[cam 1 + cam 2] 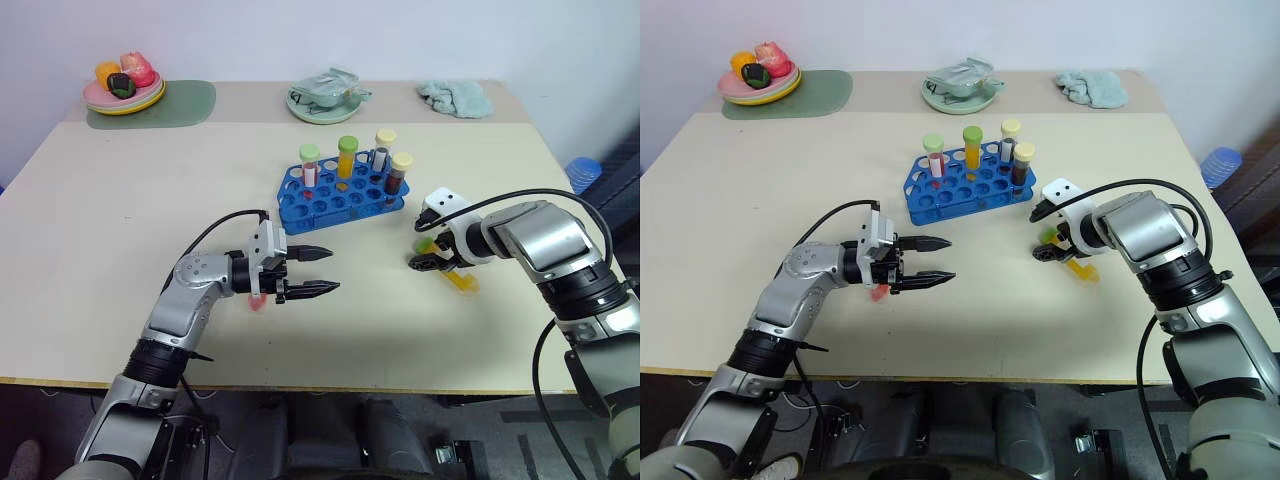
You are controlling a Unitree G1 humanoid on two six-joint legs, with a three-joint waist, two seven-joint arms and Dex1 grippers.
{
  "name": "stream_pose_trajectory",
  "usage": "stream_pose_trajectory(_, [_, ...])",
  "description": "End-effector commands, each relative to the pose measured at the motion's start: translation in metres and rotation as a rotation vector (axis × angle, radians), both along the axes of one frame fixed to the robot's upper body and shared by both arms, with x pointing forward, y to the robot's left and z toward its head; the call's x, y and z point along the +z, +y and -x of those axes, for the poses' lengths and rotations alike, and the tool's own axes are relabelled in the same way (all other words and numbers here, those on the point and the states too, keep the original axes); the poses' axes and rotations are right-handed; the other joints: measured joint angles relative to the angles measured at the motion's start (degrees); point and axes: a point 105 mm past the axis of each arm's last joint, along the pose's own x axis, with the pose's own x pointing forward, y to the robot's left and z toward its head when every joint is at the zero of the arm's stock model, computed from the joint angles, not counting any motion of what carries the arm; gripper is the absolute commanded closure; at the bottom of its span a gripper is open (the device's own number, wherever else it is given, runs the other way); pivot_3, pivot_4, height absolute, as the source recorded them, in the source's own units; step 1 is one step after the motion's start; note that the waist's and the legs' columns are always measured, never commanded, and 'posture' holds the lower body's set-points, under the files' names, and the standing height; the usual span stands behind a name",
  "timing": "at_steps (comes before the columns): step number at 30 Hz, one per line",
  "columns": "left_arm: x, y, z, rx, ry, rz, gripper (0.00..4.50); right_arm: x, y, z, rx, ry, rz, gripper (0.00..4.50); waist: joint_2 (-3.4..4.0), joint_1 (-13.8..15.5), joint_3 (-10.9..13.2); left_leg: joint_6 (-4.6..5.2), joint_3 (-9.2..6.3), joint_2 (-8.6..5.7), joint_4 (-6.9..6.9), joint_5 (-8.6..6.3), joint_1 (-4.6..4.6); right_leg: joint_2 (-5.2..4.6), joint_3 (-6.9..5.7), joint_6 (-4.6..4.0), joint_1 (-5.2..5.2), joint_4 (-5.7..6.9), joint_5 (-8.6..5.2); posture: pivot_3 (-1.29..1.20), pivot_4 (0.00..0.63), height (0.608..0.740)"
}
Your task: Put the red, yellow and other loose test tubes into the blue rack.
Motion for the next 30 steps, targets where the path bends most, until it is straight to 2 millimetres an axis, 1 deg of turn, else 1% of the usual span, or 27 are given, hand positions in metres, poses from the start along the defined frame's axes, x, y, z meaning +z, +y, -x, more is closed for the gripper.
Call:
stream_pose_trajectory(1, [0.013,-0.002,0.002,-0.021,-0.049,0.016,1.59,-0.016,-0.012,0.006,-0.040,0.052,0.044,0.19,0.00,0.0,0.0,0.00,0.00,0.00,0.00,0.00,0.00,-0.01,0.00,0.00,0.00,0.00,0.00,0.00,0.150,0.740])
stream_pose_trajectory(6, [0.013,-0.002,0.002,-0.022,-0.050,0.016,1.59,-0.019,-0.021,0.007,-0.064,0.053,0.054,0.19,-0.03,0.1,0.0,0.00,0.00,0.00,0.00,0.00,0.02,-0.01,0.00,0.00,0.03,0.00,0.00,0.00,0.150,0.740])
stream_pose_trajectory(7, [0.013,-0.001,0.002,-0.022,-0.050,0.016,1.59,-0.019,-0.021,0.007,-0.064,0.053,0.053,0.42,-0.04,0.1,0.0,0.00,0.00,0.00,0.01,0.00,0.03,-0.01,0.00,0.00,0.05,-0.01,0.00,0.00,0.150,0.740])
stream_pose_trajectory(8, [0.013,-0.001,0.001,-0.022,-0.049,0.015,1.59,-0.019,-0.021,0.007,-0.064,0.053,0.053,0.73,-0.04,0.1,0.0,0.00,0.00,0.00,0.01,0.00,0.03,-0.01,0.00,0.00,0.05,-0.01,0.00,0.00,0.150,0.740])
stream_pose_trajectory(10, [0.012,-0.001,0.001,-0.023,-0.049,0.014,1.59,-0.019,-0.020,0.007,-0.062,0.051,0.053,1.54,-0.04,0.2,0.0,0.00,0.00,-0.01,0.00,0.00,0.03,-0.01,0.00,0.00,0.05,-0.01,0.00,0.00,0.150,0.740])
stream_pose_trajectory(13, [0.011,0.000,0.001,-0.023,-0.048,0.013,1.59,-0.019,-0.019,0.006,-0.060,0.048,0.051,3.09,-0.04,0.1,0.0,0.00,0.00,0.00,0.00,0.00,0.03,-0.01,0.00,0.00,0.04,-0.01,0.00,0.00,0.150,0.740])
stream_pose_trajectory(14, [0.011,0.000,0.001,-0.023,-0.048,0.012,1.59,-0.019,-0.019,0.006,-0.059,0.046,0.051,3.49,-0.04,0.1,0.0,0.00,0.00,-0.01,0.00,0.00,0.03,-0.01,0.00,0.00,0.05,-0.01,0.00,0.00,0.150,0.740])
stream_pose_trajectory(21, [0.010,0.001,0.001,-0.025,-0.047,0.009,1.59,-0.017,-0.015,0.008,-0.052,0.043,0.034,3.49,-0.04,0.2,0.0,0.00,0.00,-0.01,0.00,0.00,0.03,-0.01,0.00,0.00,0.05,-0.01,0.00,0.00,0.150,0.740])
stream_pose_trajectory(24, [0.009,0.001,0.001,-0.024,-0.047,0.009,1.59,-0.009,-0.012,0.005,-0.050,0.020,0.004,3.49,-0.04,0.2,0.0,0.00,0.00,0.00,0.00,0.00,0.03,-0.01,0.00,0.00,0.04,-0.01,0.00,0.00,0.150,0.740])
stream_pose_trajectory(27, [0.009,0.003,0.001,-0.022,-0.047,0.008,1.59,0.006,-0.006,-0.001,-0.056,-0.029,-0.056,3.49,-0.03,0.1,0.0,0.00,0.00,0.00,0.00,0.00,0.02,-0.02,0.00,0.00,0.03,-0.01,0.00,0.00,0.150,0.740])
stream_pose_trajectory(29, [0.009,0.005,0.001,-0.019,-0.046,0.007,1.59,0.027,0.002,-0.008,-0.056,-0.090,-0.144,3.49,-0.02,0.1,0.0,0.00,0.00,0.00,-0.01,0.00,0.00,-0.01,0.00,0.00,0.00,-0.01,0.00,0.00,0.150,0.740])
stream_pose_trajectory(30, [0.008,0.005,0.001,-0.015,-0.045,0.007,1.59,0.044,0.006,-0.013,-0.056,-0.152,-0.203,3.49,0.00,0.0,0.0,0.00,0.00,0.00,-0.01,0.00,-0.01,-0.01,0.01,0.00,-0.03,0.01,0.00,0.00,0.150,0.740])
